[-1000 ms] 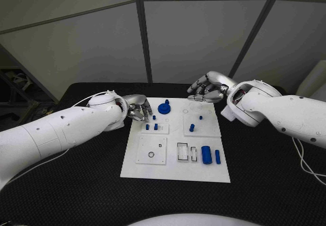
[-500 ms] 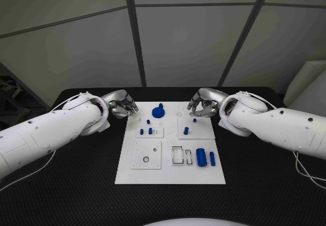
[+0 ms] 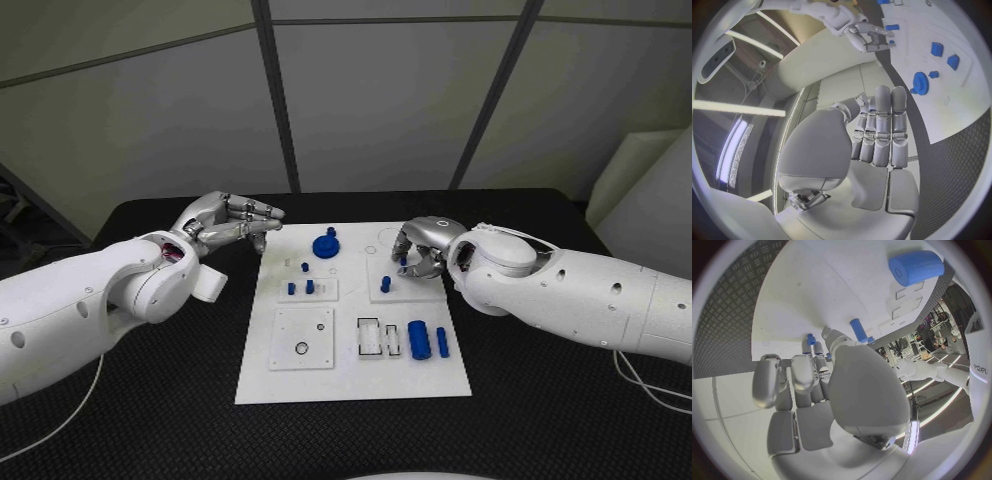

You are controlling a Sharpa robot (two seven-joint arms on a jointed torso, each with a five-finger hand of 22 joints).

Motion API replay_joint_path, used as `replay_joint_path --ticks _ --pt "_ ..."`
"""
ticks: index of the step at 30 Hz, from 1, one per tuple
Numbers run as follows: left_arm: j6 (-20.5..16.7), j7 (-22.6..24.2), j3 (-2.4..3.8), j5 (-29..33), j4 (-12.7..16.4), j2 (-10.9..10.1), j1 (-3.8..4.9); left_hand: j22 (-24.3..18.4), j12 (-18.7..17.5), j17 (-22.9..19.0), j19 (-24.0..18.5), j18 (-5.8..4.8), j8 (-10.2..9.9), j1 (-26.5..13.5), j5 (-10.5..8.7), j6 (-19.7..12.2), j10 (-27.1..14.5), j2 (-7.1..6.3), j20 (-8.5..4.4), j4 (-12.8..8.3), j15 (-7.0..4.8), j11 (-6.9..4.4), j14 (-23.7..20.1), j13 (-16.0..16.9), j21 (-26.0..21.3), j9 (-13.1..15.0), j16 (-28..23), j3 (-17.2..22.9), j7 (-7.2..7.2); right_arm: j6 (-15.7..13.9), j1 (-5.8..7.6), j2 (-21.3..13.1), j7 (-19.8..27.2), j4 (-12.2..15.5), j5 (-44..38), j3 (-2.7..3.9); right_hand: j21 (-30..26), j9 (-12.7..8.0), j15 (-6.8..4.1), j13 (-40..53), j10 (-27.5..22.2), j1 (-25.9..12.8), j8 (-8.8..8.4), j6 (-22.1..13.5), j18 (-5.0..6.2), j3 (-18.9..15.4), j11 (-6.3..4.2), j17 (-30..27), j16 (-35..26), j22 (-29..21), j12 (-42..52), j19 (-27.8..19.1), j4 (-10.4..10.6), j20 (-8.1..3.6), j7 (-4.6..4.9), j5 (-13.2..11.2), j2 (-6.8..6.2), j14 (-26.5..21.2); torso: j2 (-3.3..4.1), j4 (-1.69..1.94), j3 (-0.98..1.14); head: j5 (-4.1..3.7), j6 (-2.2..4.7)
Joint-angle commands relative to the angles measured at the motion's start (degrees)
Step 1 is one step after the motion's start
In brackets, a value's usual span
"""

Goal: Assemble the parts on the task board

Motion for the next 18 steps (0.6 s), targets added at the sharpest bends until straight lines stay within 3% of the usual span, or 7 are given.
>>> replay_joint_path --ticks 1,6,18 --pt "1.2 4.9 0.03 16.7 1.7 -1.0 -0.25 -0.1 -0.2 -0.1 -0.5 -1.10 -0.3 -0.3 -0.24 0.2 -0.1 0.14 0.03 0.0 -0.02 0.24 -0.3 -0.1 -0.4 -0.1 -0.2 -0.4 0.01 -0.2 -0.16 0.1 -2.2 0.0 -3.7 -0.05 0.1 -0.5 0.54 -0.8 -0.9 0.1 -0.13 -1.1 -0.50 -0.6 0.24 0.1 0.4 3.1 -0.2 0.1 -0.3 0.44 0.17 -0.2 -0.48 1.5 -0.04 -0.11 0.02 0.11 0.11" --pt "1.7 5.4 0.02 18.8 3.0 -2.1 -0.49 -0.2 -0.2 -0.2 -0.5 -1.10 -0.3 -0.4 -0.25 0.2 -0.1 0.17 0.04 0.0 -0.01 0.24 -0.3 -0.1 -0.5 -0.1 -0.4 -0.5 0.02 -1.4 -0.34 0.2 -2.3 0.0 -4.2 -0.05 0.2 -0.8 0.63 -1.2 -1.3 0.2 -0.10 -1.4 -0.50 -0.8 0.39 0.1 0.4 3.2 -0.2 0.1 -0.6 0.57 0.31 -0.2 -0.31 1.5 0.02 -0.11 0.05 0.22 0.10" --pt "1.9 5.1 0.01 19.6 3.4 -2.8 -0.63 -0.4 -0.2 -0.3 -0.4 -1.09 -0.4 -0.4 -0.25 0.3 -0.1 0.25 0.06 -0.1 0.00 0.23 -0.4 -0.1 -0.8 -0.1 -0.5 -0.6 0.01 -1.8 -0.45 0.3 -2.3 0.3 -4.4 -0.05 3.0 -1.2 -0.13 -2.9 2.1 2.3 0.68 1.3 -1.08 2.1 -0.47 -2.3 -0.9 5.6 0.4 1.4 -2.4 0.13 -0.61 0.8 2.54 1.2 0.03 -0.17 0.10 0.28 -0.27"
